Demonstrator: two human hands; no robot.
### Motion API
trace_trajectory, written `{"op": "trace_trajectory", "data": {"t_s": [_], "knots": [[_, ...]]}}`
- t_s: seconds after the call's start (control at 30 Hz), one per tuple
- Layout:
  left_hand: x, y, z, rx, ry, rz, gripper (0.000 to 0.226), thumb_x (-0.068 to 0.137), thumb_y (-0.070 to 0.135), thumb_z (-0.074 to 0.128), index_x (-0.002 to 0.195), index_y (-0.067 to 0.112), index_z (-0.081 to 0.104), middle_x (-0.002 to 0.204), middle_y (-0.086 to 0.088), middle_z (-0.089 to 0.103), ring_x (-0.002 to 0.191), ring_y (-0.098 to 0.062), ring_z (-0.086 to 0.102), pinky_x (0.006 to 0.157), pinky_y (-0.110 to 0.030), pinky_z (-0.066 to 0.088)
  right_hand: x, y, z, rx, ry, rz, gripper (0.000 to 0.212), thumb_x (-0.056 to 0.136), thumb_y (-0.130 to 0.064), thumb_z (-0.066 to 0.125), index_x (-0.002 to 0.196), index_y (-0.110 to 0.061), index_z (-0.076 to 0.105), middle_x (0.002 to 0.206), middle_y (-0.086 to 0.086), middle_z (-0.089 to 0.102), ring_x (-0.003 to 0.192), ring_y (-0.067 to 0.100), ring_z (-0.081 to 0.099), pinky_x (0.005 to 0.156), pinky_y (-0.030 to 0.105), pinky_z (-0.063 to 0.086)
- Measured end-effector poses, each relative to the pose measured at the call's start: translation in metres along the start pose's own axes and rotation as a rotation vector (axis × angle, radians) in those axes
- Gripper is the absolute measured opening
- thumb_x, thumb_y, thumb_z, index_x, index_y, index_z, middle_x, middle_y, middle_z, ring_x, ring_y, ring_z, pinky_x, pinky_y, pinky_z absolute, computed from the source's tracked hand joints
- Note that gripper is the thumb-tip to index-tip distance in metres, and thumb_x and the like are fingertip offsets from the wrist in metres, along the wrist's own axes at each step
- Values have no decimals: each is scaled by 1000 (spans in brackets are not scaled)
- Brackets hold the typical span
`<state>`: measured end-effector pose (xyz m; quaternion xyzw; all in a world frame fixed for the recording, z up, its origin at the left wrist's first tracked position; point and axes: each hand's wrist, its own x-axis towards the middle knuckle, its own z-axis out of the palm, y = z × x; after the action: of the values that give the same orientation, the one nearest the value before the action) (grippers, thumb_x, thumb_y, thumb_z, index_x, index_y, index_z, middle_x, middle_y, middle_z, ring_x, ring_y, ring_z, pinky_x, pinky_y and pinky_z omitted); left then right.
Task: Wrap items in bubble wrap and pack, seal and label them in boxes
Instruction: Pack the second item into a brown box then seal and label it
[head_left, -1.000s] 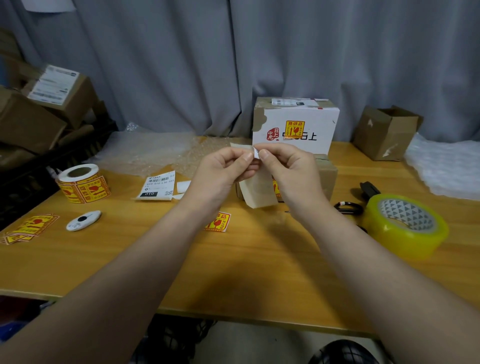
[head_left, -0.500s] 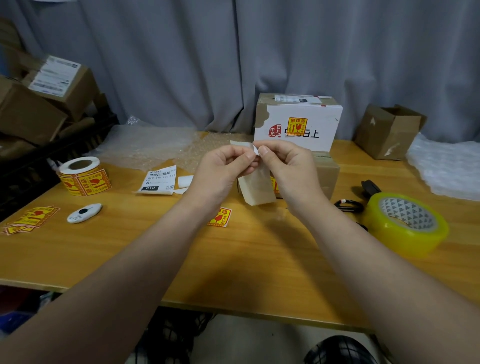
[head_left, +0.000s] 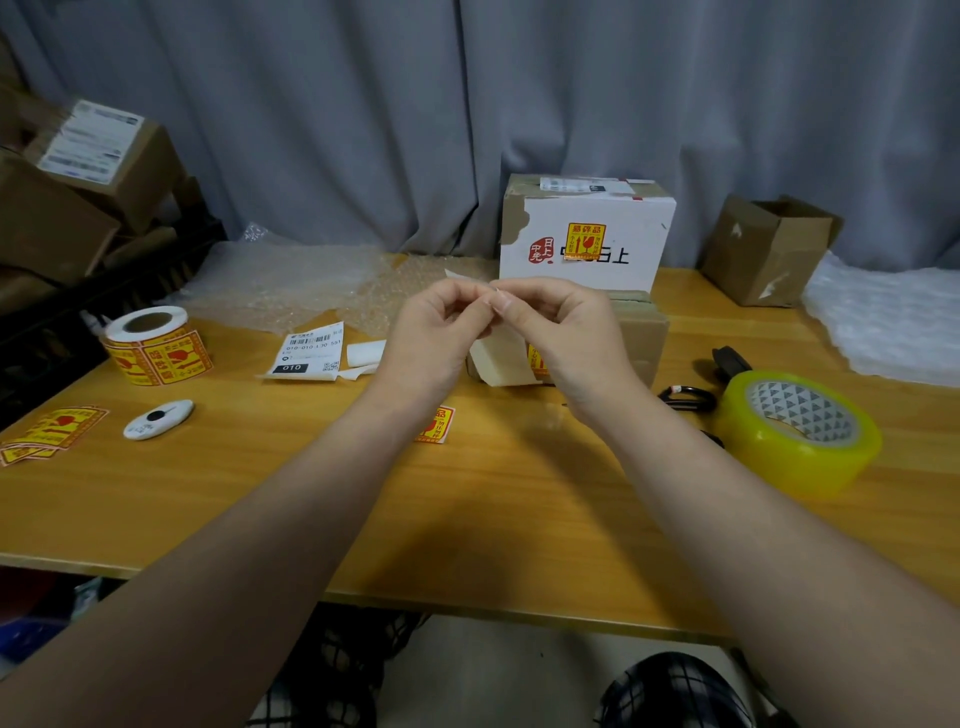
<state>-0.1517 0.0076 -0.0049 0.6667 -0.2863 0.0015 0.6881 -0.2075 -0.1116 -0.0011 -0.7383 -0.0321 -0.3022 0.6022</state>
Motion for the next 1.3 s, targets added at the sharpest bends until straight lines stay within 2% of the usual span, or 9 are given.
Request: {"op": "trace_trajectory", "data": {"t_s": [0.2, 0.37, 0.47, 0.57, 0.77, 0.97, 1.1, 1.17, 1.3], "knots": [[1, 1, 3, 159, 39, 65, 11, 92, 18, 59, 81, 21, 61, 82, 4, 63, 84, -11, 60, 80, -27, 51, 2, 2, -1, -87, 52, -57, 7, 89, -9, 64, 90, -12, 71, 83, -9, 69, 81, -1, 64, 78, 18, 52], [1, 6, 5, 270, 53, 96, 14, 92, 18, 58, 78, 20, 55, 73, 11, 54, 66, 3, 49, 62, -9, 41, 5, 1, 3, -184, 74, -68, 7, 90, -12, 64, 86, -12, 69, 78, -13, 63, 75, -7, 58, 73, 13, 48], [1, 6, 3, 312, 51, 91, 15, 91, 17, 56, 77, 22, 52, 77, 5, 56, 70, -5, 50, 64, -17, 44, 5, 1, 5, -192, 88, -18, 9, 92, -15, 60, 88, -12, 67, 78, -14, 60, 72, -10, 54, 69, 11, 45], [-1, 3, 2, 320, 61, 62, 16, 89, 14, 54, 76, 22, 51, 84, -11, 62, 79, -27, 57, 73, -38, 49, 6, 5, 5, -176, 113, 70, 14, 95, -21, 55, 92, -13, 66, 82, -11, 61, 76, -3, 55, 74, 19, 47], [-8, -1, -2, 345, 73, 11, 15, 90, 13, 50, 77, 20, 51, 93, -19, 65, 88, -32, 60, 76, -42, 49, 5, 9, 7, -135, 130, 159, 16, 98, -25, 50, 92, -15, 62, 88, -1, 63, 82, 9, 55, 72, 23, 45], [-8, -7, -2, 152, 43, -83, 19, 95, 8, 45, 81, 16, 54, 94, -7, 66, 81, -6, 64, 70, -15, 51, 5, 9, 5, -85, 144, 187, 14, 99, -24, 48, 94, -19, 59, 93, -2, 64, 86, 9, 57, 76, 24, 48], [-1, -2, -4, -91, 2, -138, 16, 98, 27, 47, 94, 15, 57, 95, -9, 67, 85, -13, 67, 76, -24, 54, 6, 3, 1, -143, 70, 99, 12, 99, -20, 48, 93, -17, 58, 87, -2, 61, 84, 12, 58, 79, 33, 50], [4, 0, -7, -10, -40, -95, 22, 96, 36, 49, 98, 16, 56, 88, -3, 66, 80, -12, 65, 77, -28, 53, 7, 1, 0, -160, 39, 79, 12, 99, -18, 49, 95, -14, 59, 87, -2, 61, 83, 11, 58, 80, 33, 50], [9, 2, -9, 117, -83, -22, 17, 96, 26, 52, 95, 10, 58, 75, 6, 60, 69, -4, 56, 68, -22, 48, 6, 0, -1, -18, 9, 126, 14, 97, -15, 51, 90, -16, 63, 85, -1, 65, 85, 13, 62, 81, 35, 52]]}}
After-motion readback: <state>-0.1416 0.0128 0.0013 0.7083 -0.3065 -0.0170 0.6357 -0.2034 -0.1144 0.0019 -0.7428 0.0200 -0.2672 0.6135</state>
